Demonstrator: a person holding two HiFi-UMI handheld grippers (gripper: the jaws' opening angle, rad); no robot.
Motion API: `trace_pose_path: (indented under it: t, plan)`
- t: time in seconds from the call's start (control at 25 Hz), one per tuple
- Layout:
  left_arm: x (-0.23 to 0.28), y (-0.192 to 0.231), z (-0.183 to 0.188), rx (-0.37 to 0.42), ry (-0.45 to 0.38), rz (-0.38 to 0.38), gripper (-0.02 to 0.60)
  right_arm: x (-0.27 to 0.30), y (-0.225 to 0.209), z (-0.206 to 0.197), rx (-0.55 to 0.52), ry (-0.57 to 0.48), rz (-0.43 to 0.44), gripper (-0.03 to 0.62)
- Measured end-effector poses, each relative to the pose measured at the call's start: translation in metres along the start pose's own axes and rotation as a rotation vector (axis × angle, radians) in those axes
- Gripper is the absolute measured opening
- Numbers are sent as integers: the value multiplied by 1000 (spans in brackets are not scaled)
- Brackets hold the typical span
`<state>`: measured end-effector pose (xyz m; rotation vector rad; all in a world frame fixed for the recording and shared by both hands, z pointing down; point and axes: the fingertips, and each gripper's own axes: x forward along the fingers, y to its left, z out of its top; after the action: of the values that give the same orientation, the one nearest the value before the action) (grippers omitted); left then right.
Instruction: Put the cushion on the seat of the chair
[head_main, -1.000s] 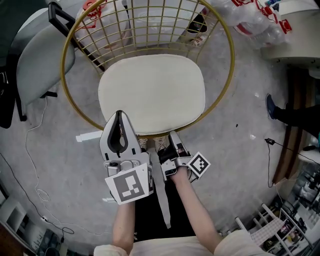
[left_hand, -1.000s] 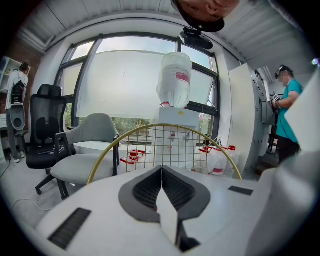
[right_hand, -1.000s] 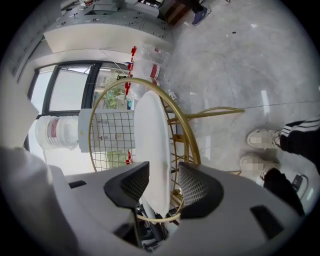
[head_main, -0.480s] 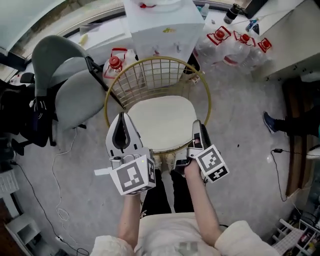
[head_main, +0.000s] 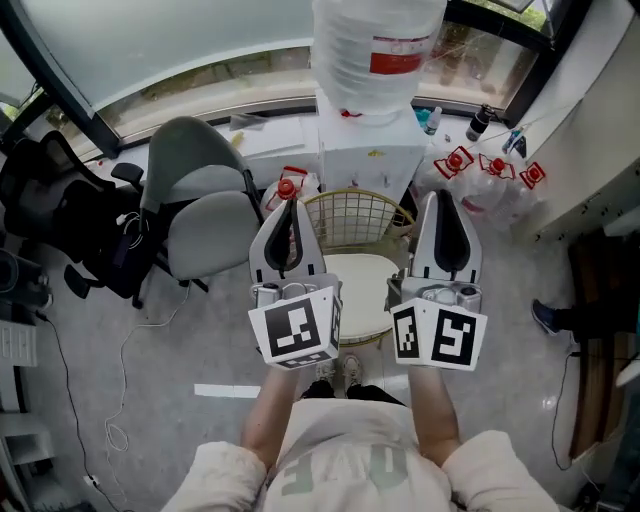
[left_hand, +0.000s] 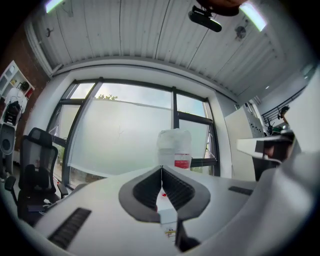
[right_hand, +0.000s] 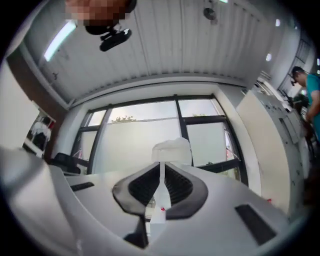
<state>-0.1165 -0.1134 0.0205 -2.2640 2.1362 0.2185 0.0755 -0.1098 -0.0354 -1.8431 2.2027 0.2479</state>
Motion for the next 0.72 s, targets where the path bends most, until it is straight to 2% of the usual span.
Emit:
trace_pose_path:
  t: [0.12,0.24,0.4,0.52,0.72]
  plan:
    - [-10,-6,24,9,-37,-36,14,-10,31,0,-90,40,121,24]
    - [-20,-9,28,-4,-47,-57,14,-22,50,-13,-150,109,207,17]
    - [-29,-11,25,-10,-49,-64,14,-30,60,-18,-174,139,252,17]
    - [-32,-8,27,-35,-64,-54,14,-30,66,-16,-179,137,272,17]
    - [-35,-7,35,-31,-82,-53,14,-26,74,-9,-186,129,303,17]
